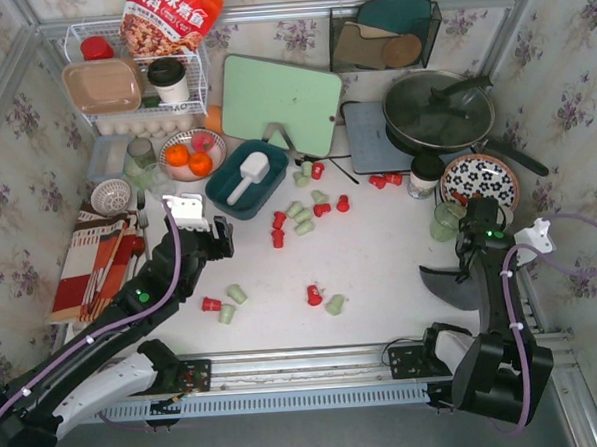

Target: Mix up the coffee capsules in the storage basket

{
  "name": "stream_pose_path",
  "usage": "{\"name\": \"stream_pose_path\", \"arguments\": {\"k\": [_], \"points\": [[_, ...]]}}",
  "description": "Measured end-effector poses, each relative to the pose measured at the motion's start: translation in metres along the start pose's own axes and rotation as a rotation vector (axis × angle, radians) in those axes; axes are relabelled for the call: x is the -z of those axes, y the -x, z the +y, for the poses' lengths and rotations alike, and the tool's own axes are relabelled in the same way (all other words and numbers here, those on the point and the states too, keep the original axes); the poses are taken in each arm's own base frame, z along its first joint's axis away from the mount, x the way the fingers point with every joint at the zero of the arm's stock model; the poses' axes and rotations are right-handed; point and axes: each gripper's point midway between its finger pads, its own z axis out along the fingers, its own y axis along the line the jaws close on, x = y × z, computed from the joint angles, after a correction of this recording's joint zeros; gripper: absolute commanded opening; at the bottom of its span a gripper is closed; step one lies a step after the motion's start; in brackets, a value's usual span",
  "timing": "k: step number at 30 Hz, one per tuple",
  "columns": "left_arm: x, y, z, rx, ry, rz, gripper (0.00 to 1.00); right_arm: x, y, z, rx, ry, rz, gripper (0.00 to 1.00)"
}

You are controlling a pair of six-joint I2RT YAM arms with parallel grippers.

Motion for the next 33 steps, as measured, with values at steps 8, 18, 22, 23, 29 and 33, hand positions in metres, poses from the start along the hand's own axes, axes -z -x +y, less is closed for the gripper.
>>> {"name": "stream_pose_path", "arguments": {"k": [8,18,22,23,29,33], "points": [[0.000,-0.001,0.000,-0.002,0.001,0.003,0.72,-0.003,0.022,0.010,-0.014,-0.007,-0.046,0.89],[-0.001,-0.004,0.000,-0.007,0.005,0.017,0.72,0.021,0.067,0.019,0.067,0.110,-0.173,1.00],[-0.003,-0.006,0.000,-0.013,0.011,0.027,0.72,0.056,0.098,0.038,0.156,0.290,-0.269,0.99],[-0.004,-0.007,0.000,-0.016,0.013,0.031,0.72,0.067,0.101,0.046,0.186,0.364,-0.291,0.99],[-0.010,-0.012,0.000,-0.031,0.030,0.053,0.72,0.115,0.101,0.078,0.334,0.637,-0.396,0.97],[-0.014,-0.015,0.001,-0.042,0.047,0.067,0.72,0.139,0.079,0.098,0.445,0.767,-0.414,0.93]]}}
